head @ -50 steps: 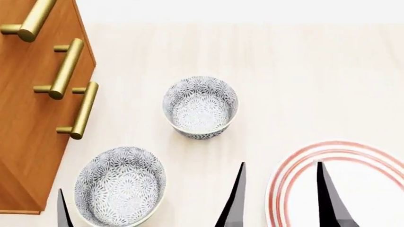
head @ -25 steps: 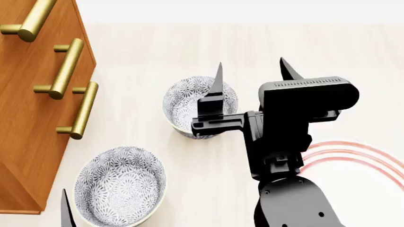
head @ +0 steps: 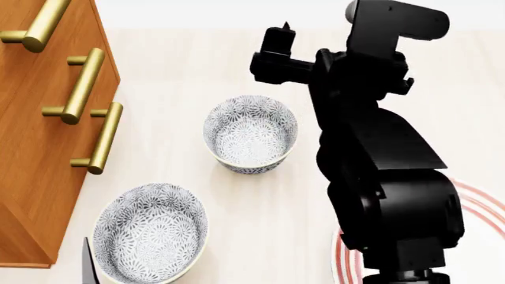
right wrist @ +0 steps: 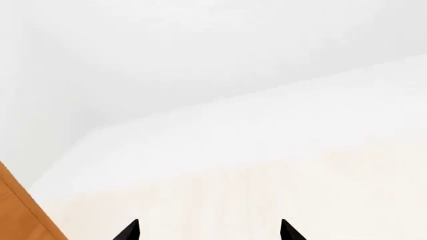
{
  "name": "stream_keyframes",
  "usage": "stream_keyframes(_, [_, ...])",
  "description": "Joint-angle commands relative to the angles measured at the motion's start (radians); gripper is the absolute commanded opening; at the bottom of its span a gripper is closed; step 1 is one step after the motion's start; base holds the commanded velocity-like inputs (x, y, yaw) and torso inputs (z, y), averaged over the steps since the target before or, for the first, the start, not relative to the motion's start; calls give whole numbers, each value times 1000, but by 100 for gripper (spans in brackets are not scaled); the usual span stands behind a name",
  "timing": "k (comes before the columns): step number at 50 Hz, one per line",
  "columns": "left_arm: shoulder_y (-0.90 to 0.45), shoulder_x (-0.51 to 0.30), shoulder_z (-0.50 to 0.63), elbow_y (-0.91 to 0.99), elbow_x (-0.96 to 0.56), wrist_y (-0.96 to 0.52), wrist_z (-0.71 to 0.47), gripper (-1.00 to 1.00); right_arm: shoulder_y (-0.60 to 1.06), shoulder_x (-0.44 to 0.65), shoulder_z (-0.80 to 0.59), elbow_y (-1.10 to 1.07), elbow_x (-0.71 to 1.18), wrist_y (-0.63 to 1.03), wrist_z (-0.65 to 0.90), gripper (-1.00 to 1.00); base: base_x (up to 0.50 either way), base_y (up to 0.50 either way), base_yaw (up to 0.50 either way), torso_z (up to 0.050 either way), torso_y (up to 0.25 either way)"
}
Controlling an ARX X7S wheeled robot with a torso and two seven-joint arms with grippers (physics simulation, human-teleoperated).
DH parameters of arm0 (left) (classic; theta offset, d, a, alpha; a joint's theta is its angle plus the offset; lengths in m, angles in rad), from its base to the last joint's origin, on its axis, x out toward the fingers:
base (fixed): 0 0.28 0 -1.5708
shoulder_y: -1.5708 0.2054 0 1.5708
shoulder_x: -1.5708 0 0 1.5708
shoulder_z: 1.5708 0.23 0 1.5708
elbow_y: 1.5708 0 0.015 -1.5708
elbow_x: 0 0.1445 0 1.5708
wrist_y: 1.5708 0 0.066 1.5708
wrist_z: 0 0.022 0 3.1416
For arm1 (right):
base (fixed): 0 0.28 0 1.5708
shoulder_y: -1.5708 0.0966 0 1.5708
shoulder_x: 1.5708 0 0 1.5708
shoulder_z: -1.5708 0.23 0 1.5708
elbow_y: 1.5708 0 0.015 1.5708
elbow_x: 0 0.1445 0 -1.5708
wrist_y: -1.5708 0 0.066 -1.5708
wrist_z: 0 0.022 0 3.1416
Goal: Pick up the bowl and put it in the front on the plate.
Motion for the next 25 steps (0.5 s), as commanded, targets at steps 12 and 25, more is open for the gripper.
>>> stream_keyframes(12, [-7, 16, -14, -14, -14, -5, 16, 100, 78, -65, 28, 237, 8, 23, 35, 100, 0, 0, 0, 0, 0])
stream_keyframes(25, [-9, 10, -7, -13, -24, -12, 15, 100, 29, -63, -32, 225, -2, 10, 23, 100, 0, 0, 0, 0, 0])
